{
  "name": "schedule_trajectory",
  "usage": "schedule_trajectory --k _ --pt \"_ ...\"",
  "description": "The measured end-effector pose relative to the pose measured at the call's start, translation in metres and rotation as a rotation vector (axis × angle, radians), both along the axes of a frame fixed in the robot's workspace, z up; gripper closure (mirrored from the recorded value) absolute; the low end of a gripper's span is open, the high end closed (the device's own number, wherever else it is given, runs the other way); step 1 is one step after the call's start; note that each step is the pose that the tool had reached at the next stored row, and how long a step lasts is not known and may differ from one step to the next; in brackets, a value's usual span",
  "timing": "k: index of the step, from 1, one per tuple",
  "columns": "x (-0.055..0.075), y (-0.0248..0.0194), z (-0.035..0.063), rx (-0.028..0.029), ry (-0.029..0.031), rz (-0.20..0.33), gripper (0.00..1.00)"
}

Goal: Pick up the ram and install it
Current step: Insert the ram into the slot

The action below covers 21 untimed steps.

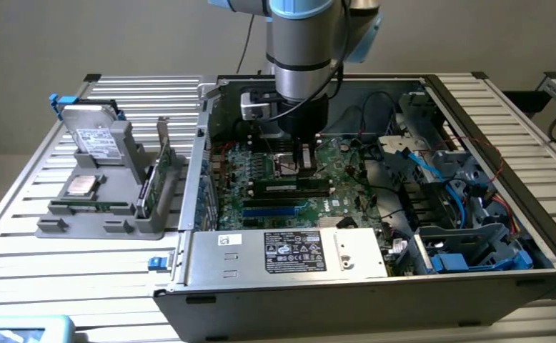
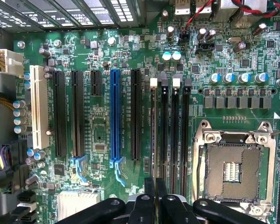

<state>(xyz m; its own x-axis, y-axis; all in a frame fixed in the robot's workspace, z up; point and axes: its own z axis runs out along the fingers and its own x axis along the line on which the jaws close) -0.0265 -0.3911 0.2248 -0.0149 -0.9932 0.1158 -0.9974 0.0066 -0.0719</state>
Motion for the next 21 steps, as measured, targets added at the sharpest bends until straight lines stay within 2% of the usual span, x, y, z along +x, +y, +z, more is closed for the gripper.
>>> schedule_trajectory --k 8,10,11,21 --pt "-0.0005 0.0004 -0.0010 0.0004 0.0006 0.000 0.87" --pt "-0.0005 0.0004 -0.0011 0.0003 0.0001 0.000 0.85" --pt "-0.0005 0.0004 -0.0011 0.0003 0.0000 0.000 0.79" --pt "-0.0004 0.0004 -0.0010 0.0002 -0.0007 0.000 0.79"
